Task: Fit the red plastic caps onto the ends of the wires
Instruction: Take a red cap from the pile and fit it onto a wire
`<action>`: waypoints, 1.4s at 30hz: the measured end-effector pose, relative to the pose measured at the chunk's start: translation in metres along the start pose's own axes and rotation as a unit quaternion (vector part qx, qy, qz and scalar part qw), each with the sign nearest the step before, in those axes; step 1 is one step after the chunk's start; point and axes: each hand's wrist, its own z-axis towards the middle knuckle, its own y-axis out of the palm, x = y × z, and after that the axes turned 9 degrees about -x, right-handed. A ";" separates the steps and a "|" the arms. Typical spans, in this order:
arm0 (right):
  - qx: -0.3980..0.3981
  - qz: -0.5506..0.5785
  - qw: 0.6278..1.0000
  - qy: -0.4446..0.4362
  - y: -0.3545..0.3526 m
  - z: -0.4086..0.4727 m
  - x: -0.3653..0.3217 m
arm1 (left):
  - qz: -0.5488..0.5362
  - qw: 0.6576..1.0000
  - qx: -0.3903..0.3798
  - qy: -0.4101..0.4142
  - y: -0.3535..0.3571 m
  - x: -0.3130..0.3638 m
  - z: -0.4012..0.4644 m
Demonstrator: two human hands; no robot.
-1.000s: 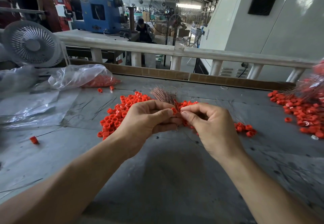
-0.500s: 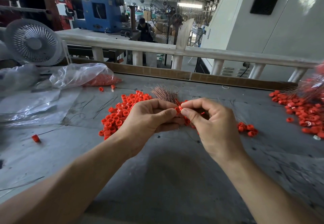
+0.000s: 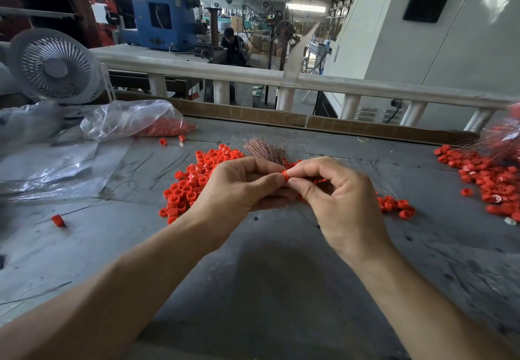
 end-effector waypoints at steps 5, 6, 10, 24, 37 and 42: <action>0.000 -0.069 0.997 -0.038 -0.001 0.000 -0.001 | -0.006 1.000 0.001 -0.009 -0.002 -0.002 0.001; 0.001 -0.090 0.995 -0.049 -0.001 0.000 -0.001 | -0.013 1.000 0.003 -0.011 -0.002 -0.002 0.001; 0.007 -0.193 0.979 -0.062 0.008 -0.002 -0.004 | -0.031 0.999 0.009 -0.031 -0.004 -0.003 0.003; 0.052 -0.287 0.953 -0.080 0.016 -0.003 -0.007 | -0.069 0.995 0.002 -0.067 -0.003 0.000 0.000; 0.034 -0.321 0.942 -0.095 0.012 0.000 -0.005 | -0.038 0.996 -0.019 -0.079 -0.004 0.000 0.000; 0.016 -0.333 0.936 -0.112 0.009 0.002 -0.005 | -0.027 0.997 -0.015 -0.068 -0.007 0.000 0.000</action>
